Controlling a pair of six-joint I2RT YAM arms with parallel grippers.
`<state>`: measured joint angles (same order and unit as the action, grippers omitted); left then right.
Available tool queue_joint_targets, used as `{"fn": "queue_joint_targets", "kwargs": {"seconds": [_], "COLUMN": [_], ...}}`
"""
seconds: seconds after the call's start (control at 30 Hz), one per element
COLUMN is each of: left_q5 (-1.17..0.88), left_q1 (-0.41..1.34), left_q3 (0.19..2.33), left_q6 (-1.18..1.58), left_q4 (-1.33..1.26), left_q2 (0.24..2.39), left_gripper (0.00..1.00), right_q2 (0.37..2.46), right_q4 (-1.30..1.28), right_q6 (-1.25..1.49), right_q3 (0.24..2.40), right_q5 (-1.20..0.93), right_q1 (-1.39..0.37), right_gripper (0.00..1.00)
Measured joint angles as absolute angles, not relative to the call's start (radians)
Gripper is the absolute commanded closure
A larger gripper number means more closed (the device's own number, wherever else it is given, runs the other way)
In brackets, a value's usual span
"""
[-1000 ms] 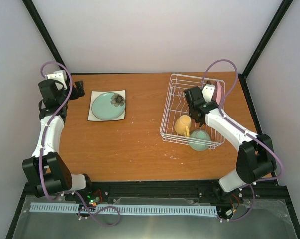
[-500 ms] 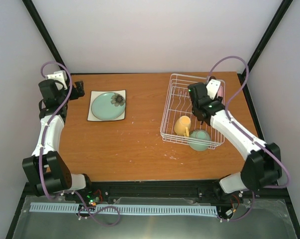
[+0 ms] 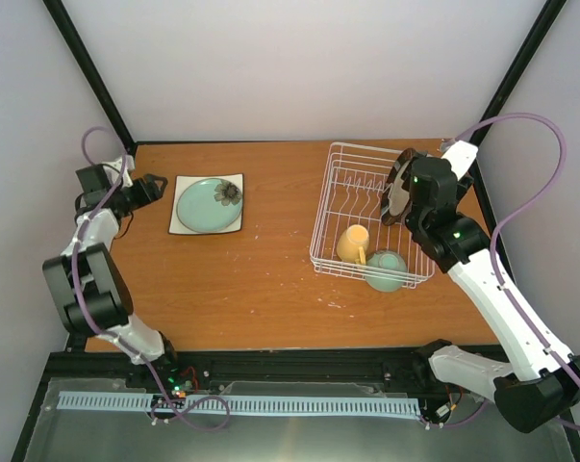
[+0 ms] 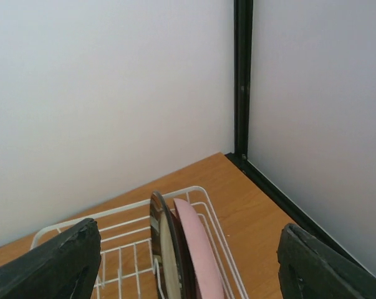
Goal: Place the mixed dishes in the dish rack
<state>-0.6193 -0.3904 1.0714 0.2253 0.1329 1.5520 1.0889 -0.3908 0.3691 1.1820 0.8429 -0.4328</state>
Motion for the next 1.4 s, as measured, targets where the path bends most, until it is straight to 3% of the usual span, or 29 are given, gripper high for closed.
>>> {"fn": "queue_joint_targets", "kwargs": {"seconds": [0.07,0.13,0.43,1.23,1.3,1.4], "left_q5": [-0.675,-0.712,-0.747,-0.701,-0.701,-0.704], "left_q1": [-0.397,-0.398,-0.398,-0.32,-0.311,-0.3], "left_q3": [1.093,1.103,1.155,1.216,1.224,1.241], "left_q6": [0.222,0.212,0.151,0.119,0.119,0.12], "left_q4": [0.17,0.205,0.36,0.411,0.407,0.4], "left_q2": [1.636,1.708,1.822,1.963,1.972,1.993], "left_gripper": [0.56,0.57,0.49,0.49,0.52,0.68], "right_q2": [1.088,1.093,1.142,1.143,1.143,1.143], "right_q4": [-0.376,-0.368,-0.344,-0.295,-0.295,-0.295], "right_q6": [0.358,0.353,0.343,0.332,0.331,0.329], "right_q3": [1.187,1.187,1.187,1.187,1.187,1.187], "right_q5": [0.822,0.799,0.712,0.672,0.673,0.673], "right_q1": [-0.433,-0.433,-0.433,-0.433,-0.433,-0.433], "right_gripper": [0.24,0.24,0.24,0.24,0.24,0.24]}}
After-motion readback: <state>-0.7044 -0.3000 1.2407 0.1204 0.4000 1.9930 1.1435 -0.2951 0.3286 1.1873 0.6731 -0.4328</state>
